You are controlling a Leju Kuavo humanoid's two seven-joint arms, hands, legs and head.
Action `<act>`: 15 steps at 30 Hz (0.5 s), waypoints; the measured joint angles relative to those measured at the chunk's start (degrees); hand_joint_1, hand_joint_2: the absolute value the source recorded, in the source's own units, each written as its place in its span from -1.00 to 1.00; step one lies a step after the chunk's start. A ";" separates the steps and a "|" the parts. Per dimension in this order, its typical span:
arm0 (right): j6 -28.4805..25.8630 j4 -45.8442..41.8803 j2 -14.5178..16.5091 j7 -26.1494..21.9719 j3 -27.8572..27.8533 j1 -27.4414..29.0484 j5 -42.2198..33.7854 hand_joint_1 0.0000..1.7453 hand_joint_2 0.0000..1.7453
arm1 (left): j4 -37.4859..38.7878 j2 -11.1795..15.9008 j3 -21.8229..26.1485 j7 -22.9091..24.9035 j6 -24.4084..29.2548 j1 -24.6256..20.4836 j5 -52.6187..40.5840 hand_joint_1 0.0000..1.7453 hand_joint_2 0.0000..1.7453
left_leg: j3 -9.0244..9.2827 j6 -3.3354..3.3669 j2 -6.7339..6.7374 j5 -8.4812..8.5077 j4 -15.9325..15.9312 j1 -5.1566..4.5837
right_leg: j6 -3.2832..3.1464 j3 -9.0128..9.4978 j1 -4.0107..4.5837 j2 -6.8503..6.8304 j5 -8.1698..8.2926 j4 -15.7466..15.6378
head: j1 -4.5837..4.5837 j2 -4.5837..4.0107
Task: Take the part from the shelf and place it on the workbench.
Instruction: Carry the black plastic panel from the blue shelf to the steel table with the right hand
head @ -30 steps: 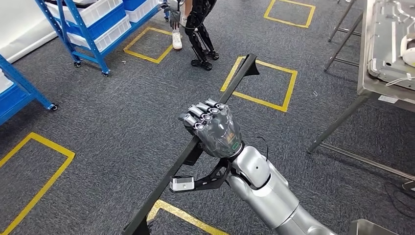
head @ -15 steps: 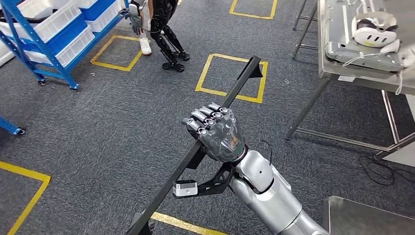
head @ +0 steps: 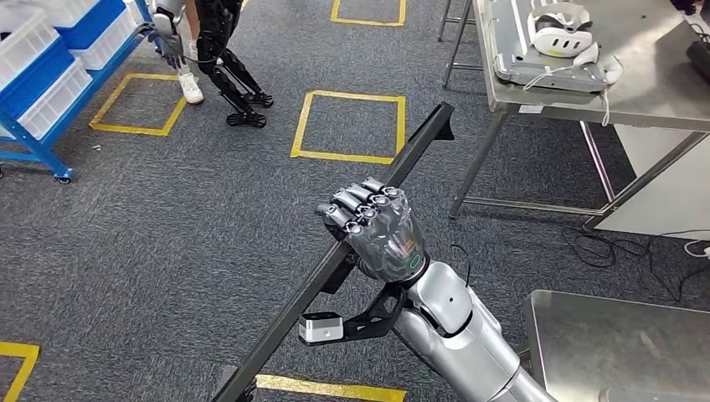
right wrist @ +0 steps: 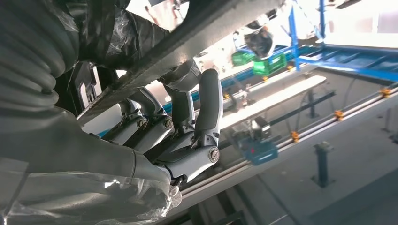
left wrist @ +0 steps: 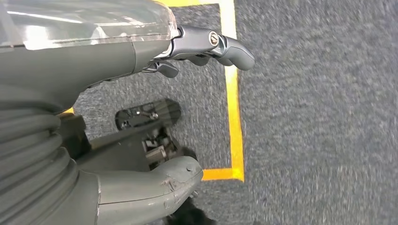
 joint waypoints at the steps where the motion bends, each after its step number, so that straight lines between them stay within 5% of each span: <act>1: 0.00 -0.08 0.02 -0.12 -0.05 0.00 0.00 1.00 1.00 | 0.00 -0.01 -0.02 -0.13 -0.01 -0.04 0.01 -1.00 1.00 | 0.02 -0.24 0.51 -0.17 0.15 -0.13 | -0.22 2.10 0.21 -1.03 1.17 -3.75 | -0.01 0.00; 3: 0.00 -0.32 0.05 -0.55 -0.28 0.03 0.00 1.00 1.00 | 0.00 0.02 -0.08 -0.47 0.03 -0.08 0.10 -1.00 1.00 | 0.11 -0.79 1.34 -0.45 0.34 -0.38 | -0.80 3.92 0.67 -2.01 1.69 -7.25 | -0.03 0.00; 5: 0.00 -0.50 0.05 -0.99 -0.63 0.10 0.03 1.00 1.00 | 0.00 0.04 -0.17 -0.78 0.15 -0.09 0.20 -1.00 1.00 | 0.34 -1.38 2.21 -0.63 0.34 -0.47 | -1.37 3.88 0.81 -0.96 1.80 -7.43 | -0.03 0.00; 7: 0.01 -0.75 0.04 -1.07 -1.05 0.08 0.30 1.00 1.00 | 0.00 0.05 -0.33 -1.02 0.31 -0.14 0.24 -1.00 1.00 | -0.05 -1.99 1.10 -1.90 1.91 -0.23 | -2.00 4.01 0.55 0.04 2.08 -7.79 | -0.04 0.00; 10: 0.02 -1.04 0.03 -0.67 -1.50 -0.18 0.88 1.00 1.00 | 0.00 0.11 -0.43 -1.25 0.50 0.05 0.32 -1.00 1.00 | -4.15 -2.48 -2.28 -7.35 11.63 0.04 | -2.81 4.03 0.35 1.52 2.34 -7.93 | -0.04 0.00; 12: 0.02 -1.05 -0.07 -0.41 -1.66 -0.24 0.99 1.00 1.00 | 0.00 0.14 -0.43 -1.31 0.62 0.28 0.37 -1.00 1.00 | -6.80 -2.61 -2.78 -9.05 17.23 0.08 | -2.92 3.92 0.44 2.81 2.38 -7.74 | -0.04 0.00; 13: 0.02 -1.06 -0.16 -0.24 -1.74 -0.30 0.99 1.00 1.00 | 0.00 0.15 -0.44 -1.34 0.69 0.32 0.38 -1.00 1.00 | -6.77 -2.61 -2.86 -8.14 16.99 0.12 | -2.91 3.89 0.45 3.52 2.37 -7.60 | -0.04 0.00; 15: 0.02 -1.18 -0.31 0.12 -1.86 -0.52 1.01 1.00 1.00 | 0.00 0.16 -0.45 -1.45 0.82 0.24 0.43 -1.00 1.00 | -3.95 -2.49 -3.73 -3.97 10.48 0.33 | -2.77 3.84 0.39 4.92 2.28 -7.25 | -0.04 0.00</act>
